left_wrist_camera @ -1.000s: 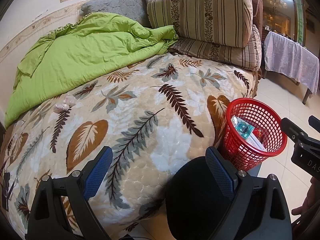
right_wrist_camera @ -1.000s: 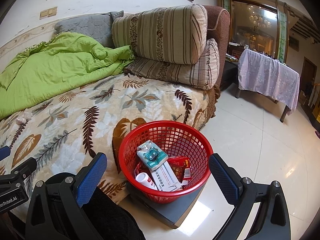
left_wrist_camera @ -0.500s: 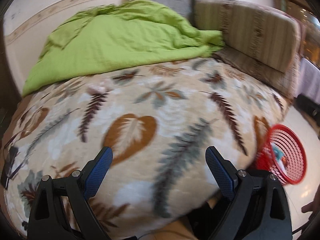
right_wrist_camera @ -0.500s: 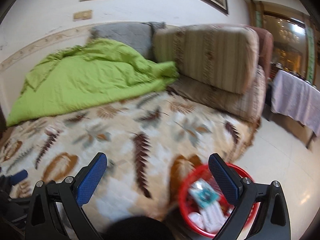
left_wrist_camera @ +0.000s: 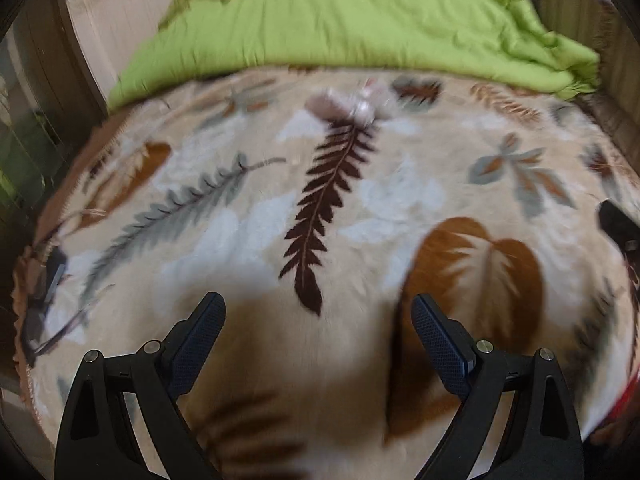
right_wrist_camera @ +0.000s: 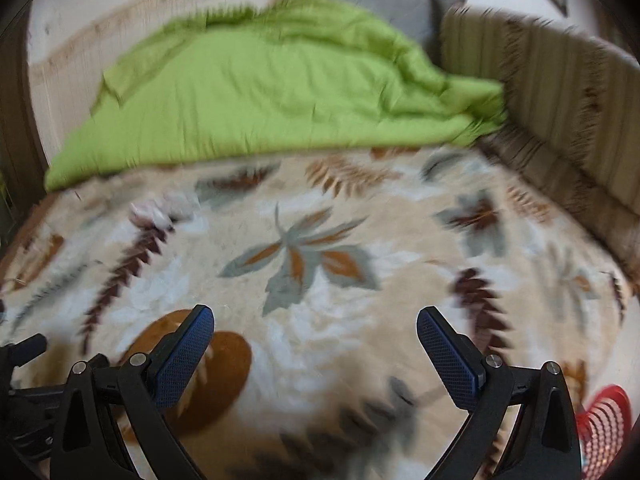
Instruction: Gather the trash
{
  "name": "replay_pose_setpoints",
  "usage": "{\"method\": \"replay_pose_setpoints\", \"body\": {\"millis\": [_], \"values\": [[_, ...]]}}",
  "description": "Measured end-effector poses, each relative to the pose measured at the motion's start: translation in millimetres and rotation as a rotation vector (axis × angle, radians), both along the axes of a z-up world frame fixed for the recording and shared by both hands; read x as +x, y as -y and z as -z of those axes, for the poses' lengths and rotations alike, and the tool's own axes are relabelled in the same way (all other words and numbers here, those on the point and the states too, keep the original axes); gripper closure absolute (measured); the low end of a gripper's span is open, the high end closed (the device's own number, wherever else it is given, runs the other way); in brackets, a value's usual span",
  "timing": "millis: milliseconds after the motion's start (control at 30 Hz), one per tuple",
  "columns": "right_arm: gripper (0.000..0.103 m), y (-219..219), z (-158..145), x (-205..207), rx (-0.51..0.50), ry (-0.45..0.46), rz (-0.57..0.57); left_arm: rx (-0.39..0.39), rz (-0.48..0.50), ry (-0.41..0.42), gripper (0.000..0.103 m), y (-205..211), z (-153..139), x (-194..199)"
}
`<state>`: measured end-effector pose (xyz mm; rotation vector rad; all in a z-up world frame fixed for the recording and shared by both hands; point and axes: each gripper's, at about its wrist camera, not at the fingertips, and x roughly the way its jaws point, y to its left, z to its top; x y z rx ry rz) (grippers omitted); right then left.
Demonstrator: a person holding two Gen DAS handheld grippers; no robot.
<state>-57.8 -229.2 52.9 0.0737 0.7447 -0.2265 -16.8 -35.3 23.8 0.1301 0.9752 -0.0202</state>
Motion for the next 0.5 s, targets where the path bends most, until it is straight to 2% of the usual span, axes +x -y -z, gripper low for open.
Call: {"method": "replay_pose_setpoints", "body": {"millis": [100,200,267,367,500], "values": [[0.0,0.2,21.3,35.9,0.019,-0.062,-0.009,-0.018,-0.027,-0.044,0.01,-4.3,15.6,25.0],[0.0,-2.4,32.4,61.8,0.001,-0.063,-0.012,-0.058,-0.043,-0.017,0.007,-6.5,17.7,39.0],[0.0,-5.5,37.6,76.0,-0.025,-0.084,-0.019,-0.074,-0.037,-0.012,0.0,-6.5,23.6,50.0],[0.0,-7.6,54.8,98.6,-0.016,-0.205,-0.054,-0.099,-0.051,0.003,0.0,-8.5,27.0,62.8],[0.0,-1.2,58.0,98.2,0.02,-0.209,-0.054,-0.097,-0.063,0.011,0.0,-9.0,29.6,69.7]]}}
